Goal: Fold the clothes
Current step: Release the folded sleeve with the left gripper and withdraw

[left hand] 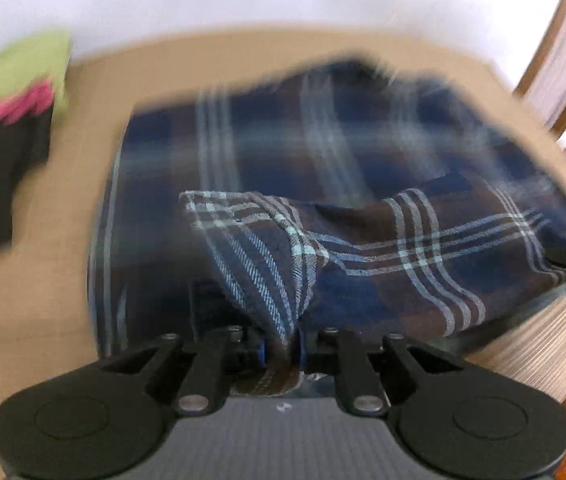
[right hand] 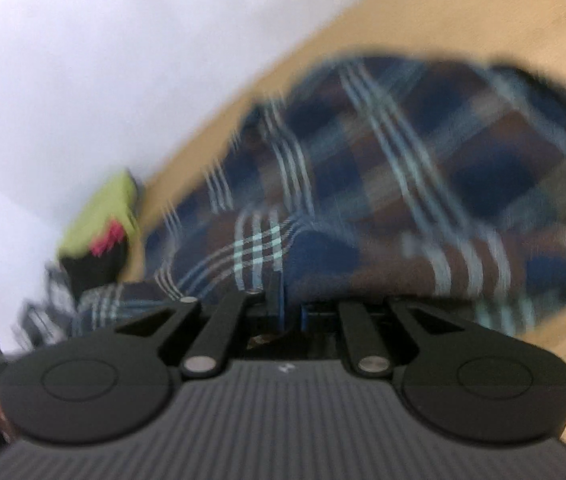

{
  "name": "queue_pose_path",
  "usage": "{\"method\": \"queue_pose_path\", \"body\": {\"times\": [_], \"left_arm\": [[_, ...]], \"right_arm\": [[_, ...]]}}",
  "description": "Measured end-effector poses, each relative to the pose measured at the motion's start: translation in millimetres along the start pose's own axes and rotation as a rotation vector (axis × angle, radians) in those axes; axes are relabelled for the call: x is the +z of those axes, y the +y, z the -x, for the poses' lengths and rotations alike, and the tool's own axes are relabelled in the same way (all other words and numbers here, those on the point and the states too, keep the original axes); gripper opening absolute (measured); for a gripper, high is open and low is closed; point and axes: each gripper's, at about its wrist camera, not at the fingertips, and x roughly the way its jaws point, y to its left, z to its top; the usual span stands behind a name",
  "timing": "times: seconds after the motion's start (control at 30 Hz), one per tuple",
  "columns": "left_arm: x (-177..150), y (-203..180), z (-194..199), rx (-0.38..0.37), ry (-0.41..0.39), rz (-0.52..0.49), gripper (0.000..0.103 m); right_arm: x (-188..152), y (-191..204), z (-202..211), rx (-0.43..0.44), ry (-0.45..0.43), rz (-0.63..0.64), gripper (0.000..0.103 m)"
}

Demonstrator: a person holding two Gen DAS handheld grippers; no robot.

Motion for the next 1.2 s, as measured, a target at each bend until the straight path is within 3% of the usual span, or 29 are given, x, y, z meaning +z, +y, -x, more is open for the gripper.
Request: {"method": "queue_pose_path", "body": {"times": [0.07, 0.1, 0.17, 0.27, 0.37, 0.43, 0.5, 0.57, 0.63, 0.73, 0.87, 0.97, 1.03, 1.13, 1.2], "left_arm": [[-18, 11, -21, 0.008, 0.055, 0.030, 0.024], [-24, 17, -26, -0.005, 0.055, 0.046, 0.027], [-29, 25, -21, -0.031, 0.032, 0.061, 0.028], [-28, 28, -5, -0.033, 0.018, -0.001, 0.040], [-27, 35, 21, -0.039, -0.023, -0.055, 0.046], [-26, 41, 35, 0.000, -0.046, -0.068, 0.046], [-23, 48, 40, 0.140, -0.043, -0.077, 0.046], [-20, 58, 46, 0.209, -0.051, -0.057, 0.044], [-17, 62, 53, 0.154, -0.094, -0.039, 0.044], [-12, 46, 45, 0.030, -0.134, -0.058, 0.046], [-20, 25, -10, -0.018, -0.078, -0.049, 0.046], [-35, 27, -25, -0.005, -0.093, -0.065, 0.047], [-33, 31, -14, -0.017, -0.081, -0.076, 0.048], [-13, 47, 5, -0.029, -0.121, -0.082, 0.047], [12, 58, 12, 0.037, -0.153, -0.101, 0.048]], "right_arm": [[-20, -7, -21, -0.069, 0.068, -0.020, 0.014], [-27, -10, -28, -0.092, 0.082, -0.029, 0.010], [-34, -11, -25, -0.086, 0.052, -0.033, 0.015], [-33, -7, -6, -0.104, 0.095, 0.003, 0.032], [-32, -5, 21, -0.134, 0.102, 0.067, 0.035], [-31, -2, 38, -0.146, 0.058, 0.108, 0.035], [-29, 3, 46, -0.159, -0.006, 0.133, 0.035], [-25, 7, 41, -0.150, -0.048, 0.132, 0.035], [-22, 12, 32, -0.138, -0.080, 0.131, 0.035], [-23, 21, -1, -0.102, -0.054, 0.131, 0.035], [-32, 23, -42, -0.123, -0.013, 0.112, 0.032], [-36, 26, -49, -0.149, -0.023, 0.132, 0.032], [-32, 30, -45, -0.158, 0.003, 0.137, 0.033], [-11, 33, -31, -0.135, -0.022, 0.185, 0.034], [15, 29, -24, -0.148, -0.071, 0.212, 0.042]]}}
